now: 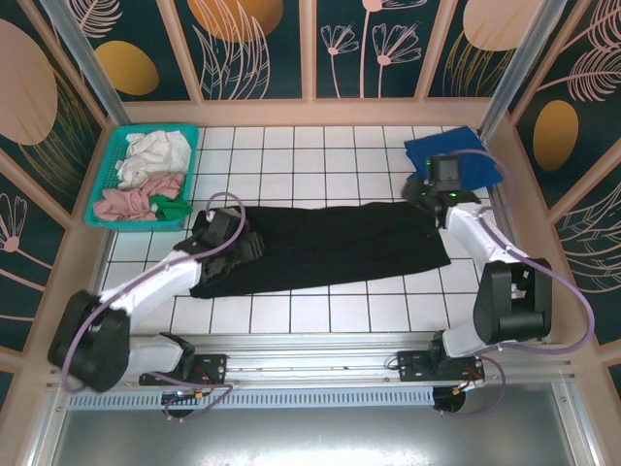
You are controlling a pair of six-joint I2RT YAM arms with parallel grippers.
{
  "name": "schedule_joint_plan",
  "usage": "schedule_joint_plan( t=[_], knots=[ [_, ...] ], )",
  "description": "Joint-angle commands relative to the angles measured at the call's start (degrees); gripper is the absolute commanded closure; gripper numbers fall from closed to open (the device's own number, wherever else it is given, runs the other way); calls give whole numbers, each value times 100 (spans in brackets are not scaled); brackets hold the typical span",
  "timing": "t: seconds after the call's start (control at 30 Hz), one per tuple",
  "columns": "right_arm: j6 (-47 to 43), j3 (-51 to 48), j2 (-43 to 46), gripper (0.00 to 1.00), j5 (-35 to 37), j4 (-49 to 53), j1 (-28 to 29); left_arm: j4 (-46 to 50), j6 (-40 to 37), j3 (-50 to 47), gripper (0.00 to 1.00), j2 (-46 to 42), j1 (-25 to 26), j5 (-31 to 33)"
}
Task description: Fold and stack the t-shirts
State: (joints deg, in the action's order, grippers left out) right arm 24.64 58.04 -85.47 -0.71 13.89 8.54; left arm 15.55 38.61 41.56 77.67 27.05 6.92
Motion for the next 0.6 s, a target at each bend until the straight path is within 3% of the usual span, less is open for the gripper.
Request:
schedule_joint_plan(
  t=[0.0,0.1,0.23,0.4,0.47,0.57],
  knots=[
    [176,-319,-701,55,-352,-252,29,-234,-210,379,26,850,-341,216],
    [181,-445,-969,55,-1,-223,-210,-392,-282,610,25,1395,-624,288],
    [223,-871,-1056,56,-349,-475,-933,-315,-278,713,28,1670,-688,592],
    [217,-1254,-1028,56,-479,-438,-1434,-569,184,78,37,1444,-700,393],
    [229,-1324,-896,57,-450,-324,-1444,-708,433,-222,44,1238,-695,133],
    [331,-1402,-524,57,-365,-172,-1331,-995,718,-658,45,724,-617,-110]
  ],
)
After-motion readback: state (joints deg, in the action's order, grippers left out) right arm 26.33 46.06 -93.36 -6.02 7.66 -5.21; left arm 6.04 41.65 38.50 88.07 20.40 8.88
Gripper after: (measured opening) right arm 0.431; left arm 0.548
